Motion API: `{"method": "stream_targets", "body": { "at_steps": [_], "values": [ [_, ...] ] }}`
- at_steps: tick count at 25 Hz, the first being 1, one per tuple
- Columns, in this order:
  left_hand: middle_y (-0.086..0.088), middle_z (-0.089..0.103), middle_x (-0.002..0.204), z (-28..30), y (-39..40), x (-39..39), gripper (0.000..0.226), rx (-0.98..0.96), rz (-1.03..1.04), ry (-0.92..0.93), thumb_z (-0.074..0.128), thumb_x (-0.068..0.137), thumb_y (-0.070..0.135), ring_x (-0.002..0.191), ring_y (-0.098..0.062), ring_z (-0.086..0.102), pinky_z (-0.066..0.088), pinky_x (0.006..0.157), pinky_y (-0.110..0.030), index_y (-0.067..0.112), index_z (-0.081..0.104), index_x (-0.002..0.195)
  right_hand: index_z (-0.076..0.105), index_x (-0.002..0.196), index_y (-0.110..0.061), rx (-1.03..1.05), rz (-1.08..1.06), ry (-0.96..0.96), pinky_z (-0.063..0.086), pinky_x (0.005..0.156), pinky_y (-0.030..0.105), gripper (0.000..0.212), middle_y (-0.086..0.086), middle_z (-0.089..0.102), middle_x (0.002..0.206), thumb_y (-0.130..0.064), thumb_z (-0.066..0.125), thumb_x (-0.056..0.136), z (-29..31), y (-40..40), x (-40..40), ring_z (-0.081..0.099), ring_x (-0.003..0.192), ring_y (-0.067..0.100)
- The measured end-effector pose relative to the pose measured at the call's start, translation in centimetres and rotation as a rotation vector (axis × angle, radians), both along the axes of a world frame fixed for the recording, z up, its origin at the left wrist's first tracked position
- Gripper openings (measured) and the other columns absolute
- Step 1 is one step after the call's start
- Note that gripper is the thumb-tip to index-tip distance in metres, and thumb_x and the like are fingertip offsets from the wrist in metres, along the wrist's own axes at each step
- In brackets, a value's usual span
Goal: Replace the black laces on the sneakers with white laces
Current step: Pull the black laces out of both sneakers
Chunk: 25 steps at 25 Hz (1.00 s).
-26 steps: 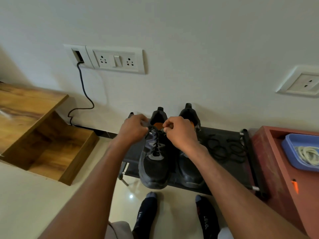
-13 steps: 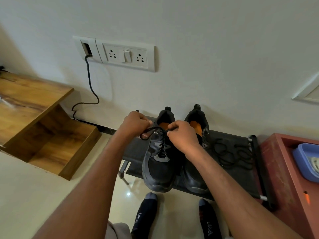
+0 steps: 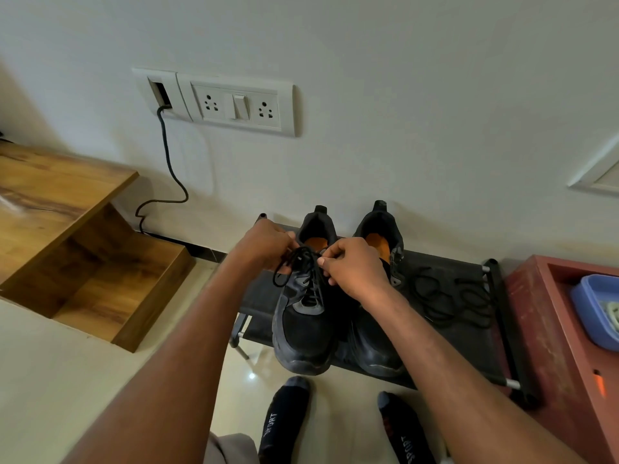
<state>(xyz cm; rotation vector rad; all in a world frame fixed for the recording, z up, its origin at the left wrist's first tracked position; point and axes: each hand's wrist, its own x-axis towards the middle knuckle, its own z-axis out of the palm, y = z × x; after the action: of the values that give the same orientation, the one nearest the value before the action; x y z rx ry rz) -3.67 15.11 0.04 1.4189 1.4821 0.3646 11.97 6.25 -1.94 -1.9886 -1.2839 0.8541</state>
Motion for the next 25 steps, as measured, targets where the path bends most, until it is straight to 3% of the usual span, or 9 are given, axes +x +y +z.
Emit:
{"method": "stream_targets", "body": {
  "at_steps": [4, 7, 12, 15, 18, 19, 22, 25],
  "values": [
    [-0.018, 0.070, 0.080, -0.3, 0.3, 0.4, 0.025, -0.004, 0.052, -0.014, 0.056, 0.107, 0.015, 0.069, -0.028, 0.072, 0.066, 0.071, -0.043, -0.006, 0.068, 0.097, 0.075, 0.076, -0.023, -0.020, -0.049, 0.076, 0.064, 0.081, 0.051, 0.020, -0.004, 0.075, 0.083, -0.032, 0.080, 0.092, -0.1, 0.2, -0.5, 0.074, 0.084, 0.021],
    [-0.014, 0.072, 0.072, -0.4, 0.4, 0.2, 0.025, 0.010, 0.031, -0.018, 0.069, 0.101, 0.019, 0.068, -0.027, 0.075, 0.066, 0.070, -0.039, -0.001, 0.068, 0.086, 0.077, 0.075, -0.017, -0.042, -0.062, 0.081, 0.064, 0.079, 0.048, 0.027, -0.005, 0.074, 0.076, -0.038, 0.080, 0.091, 0.0, 0.2, -0.5, 0.074, 0.079, 0.019],
    [-0.009, 0.073, 0.080, 0.0, 0.4, 0.6, 0.036, 0.148, 0.085, 0.026, 0.065, 0.102, 0.031, 0.076, -0.027, 0.068, 0.048, 0.064, -0.029, 0.001, 0.072, 0.084, 0.079, 0.075, -0.015, -0.088, -0.069, 0.121, 0.065, 0.081, 0.046, 0.014, -0.004, 0.075, 0.079, -0.019, 0.083, 0.088, 0.1, 0.1, -0.2, 0.072, 0.080, 0.015],
    [-0.011, 0.077, 0.087, 0.7, 0.2, 1.2, 0.038, 0.093, 0.173, -0.134, 0.054, 0.109, 0.030, 0.083, -0.022, 0.070, 0.050, 0.066, -0.030, 0.005, 0.066, 0.083, 0.078, 0.082, -0.013, -0.083, -0.033, 0.093, 0.064, 0.085, 0.043, 0.014, -0.007, 0.074, 0.081, -0.022, 0.079, 0.093, 0.1, -0.3, 0.0, 0.070, 0.081, 0.011],
    [-0.021, 0.077, 0.094, 0.8, 0.1, 1.5, 0.038, -0.034, 0.237, -0.270, 0.044, 0.112, 0.032, 0.081, -0.026, 0.068, 0.064, 0.081, -0.046, -0.001, 0.061, 0.104, 0.074, 0.086, -0.023, -0.046, 0.008, 0.021, 0.061, 0.085, 0.038, 0.018, -0.007, 0.073, 0.084, -0.038, 0.076, 0.095, 0.0, -0.5, 0.0, 0.069, 0.082, 0.010],
    [-0.022, 0.076, 0.094, 0.8, 0.1, 1.3, 0.039, -0.074, 0.264, -0.306, 0.040, 0.113, 0.034, 0.081, -0.028, 0.067, 0.064, 0.079, -0.048, -0.001, 0.057, 0.108, 0.073, 0.085, -0.024, -0.039, 0.011, -0.005, 0.061, 0.085, 0.039, 0.019, -0.007, 0.072, 0.083, -0.041, 0.076, 0.095, -0.1, -0.5, 0.0, 0.069, 0.082, 0.011],
    [-0.017, 0.076, 0.090, 0.9, 0.3, 0.6, 0.032, -0.199, 0.376, -0.483, 0.028, 0.115, 0.036, 0.085, -0.034, 0.070, 0.062, 0.069, -0.048, 0.011, 0.047, 0.109, 0.070, 0.083, -0.028, 0.002, 0.034, -0.076, 0.060, 0.084, 0.041, 0.019, -0.011, 0.069, 0.083, -0.044, 0.078, 0.091, -0.2, -0.5, -0.2, 0.068, 0.083, 0.012],
    [-0.004, 0.074, 0.078, 1.4, 1.1, 0.0, 0.028, -0.168, 0.556, -0.733, 0.024, 0.115, 0.035, 0.083, -0.028, 0.078, 0.058, 0.077, -0.046, 0.021, 0.046, 0.106, 0.069, 0.078, -0.030, -0.005, 0.095, -0.183, 0.061, 0.081, 0.042, 0.018, -0.012, 0.071, 0.082, -0.038, 0.080, 0.089, -0.1, -0.5, -0.4, 0.069, 0.082, 0.013]
  ]
}}
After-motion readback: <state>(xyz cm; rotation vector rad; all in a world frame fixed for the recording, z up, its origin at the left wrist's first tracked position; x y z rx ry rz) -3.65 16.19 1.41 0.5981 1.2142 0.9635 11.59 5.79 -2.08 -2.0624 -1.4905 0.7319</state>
